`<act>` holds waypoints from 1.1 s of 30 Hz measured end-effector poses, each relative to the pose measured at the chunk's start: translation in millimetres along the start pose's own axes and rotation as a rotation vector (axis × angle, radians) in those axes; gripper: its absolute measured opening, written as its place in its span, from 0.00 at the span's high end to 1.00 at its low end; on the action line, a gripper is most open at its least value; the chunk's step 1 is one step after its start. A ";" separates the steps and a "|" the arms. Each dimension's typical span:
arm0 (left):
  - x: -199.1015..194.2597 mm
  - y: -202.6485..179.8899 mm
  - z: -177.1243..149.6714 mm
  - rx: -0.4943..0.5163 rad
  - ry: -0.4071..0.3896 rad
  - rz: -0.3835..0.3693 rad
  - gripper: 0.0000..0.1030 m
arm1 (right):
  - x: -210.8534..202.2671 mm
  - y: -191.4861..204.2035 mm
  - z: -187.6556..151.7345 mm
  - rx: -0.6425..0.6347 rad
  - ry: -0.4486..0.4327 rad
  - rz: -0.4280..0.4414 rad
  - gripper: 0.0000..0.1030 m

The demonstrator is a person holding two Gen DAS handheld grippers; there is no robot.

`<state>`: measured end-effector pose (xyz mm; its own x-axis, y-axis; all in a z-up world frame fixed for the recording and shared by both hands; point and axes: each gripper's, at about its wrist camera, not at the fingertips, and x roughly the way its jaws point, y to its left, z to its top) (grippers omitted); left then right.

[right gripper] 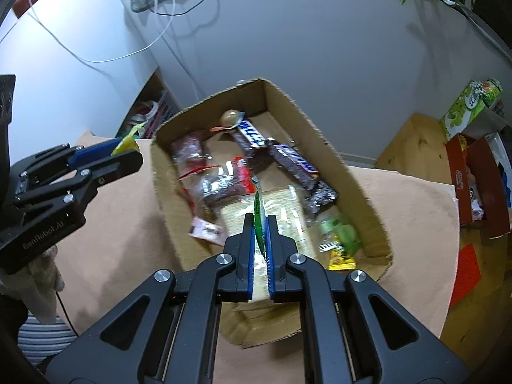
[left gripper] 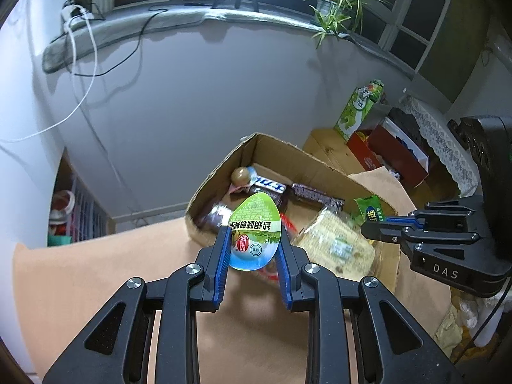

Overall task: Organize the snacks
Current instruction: 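Carry the green jelly cup with the left tool while the right tool carries the mint candy to the box, then open the left tool over the box while the right tool releases the mint candy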

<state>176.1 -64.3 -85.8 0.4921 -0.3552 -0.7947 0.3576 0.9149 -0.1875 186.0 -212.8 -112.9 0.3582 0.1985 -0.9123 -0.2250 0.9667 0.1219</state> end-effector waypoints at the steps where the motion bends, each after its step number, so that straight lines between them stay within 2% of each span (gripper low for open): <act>1: 2.1 -1.2 2.2 0.004 0.002 -0.001 0.76 | 2.3 -3.6 1.2 0.002 0.003 -0.006 0.94; 9: 21.2 -12.0 17.8 0.015 0.017 -0.009 0.76 | 14.9 -21.4 2.9 0.017 0.024 -0.028 0.94; 16: 33.9 -19.4 17.8 0.037 0.053 -0.020 0.75 | 23.6 -32.9 -2.2 0.035 0.041 -0.025 0.94; 21: 33.3 -22.9 18.5 0.043 0.044 -0.016 0.75 | 22.9 -35.6 -3.1 0.045 0.036 -0.024 0.94; 22: 32.8 -23.3 18.4 0.044 0.041 -0.015 0.75 | 22.8 -35.6 -3.0 0.045 0.036 -0.025 0.92; 24: 33.1 -24.1 18.0 0.044 0.042 -0.011 0.73 | 20.9 -35.0 -3.7 0.043 0.029 -0.030 0.76; 25: 33.1 -24.1 18.0 0.043 0.045 -0.007 0.71 | 19.9 -34.9 -4.0 0.042 0.024 -0.031 0.62; 26: 33.0 -23.7 18.2 0.041 0.046 -0.004 0.66 | 18.5 -34.1 -4.5 0.040 0.017 -0.034 0.57; 27: 31.7 -23.5 18.2 0.041 0.043 -0.006 0.63 | 17.3 -33.7 -4.6 0.039 0.013 -0.034 0.57; 33: 20.0 -23.3 17.6 0.037 0.012 0.005 0.62 | 6.7 -29.8 -7.7 0.049 -0.010 -0.024 0.57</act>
<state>191.6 -96.1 -87.2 0.4848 -0.3484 -0.8022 0.3841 0.9089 -0.1626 188.2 -241.6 -125.6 0.3721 0.1765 -0.9113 -0.1719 0.9779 0.1192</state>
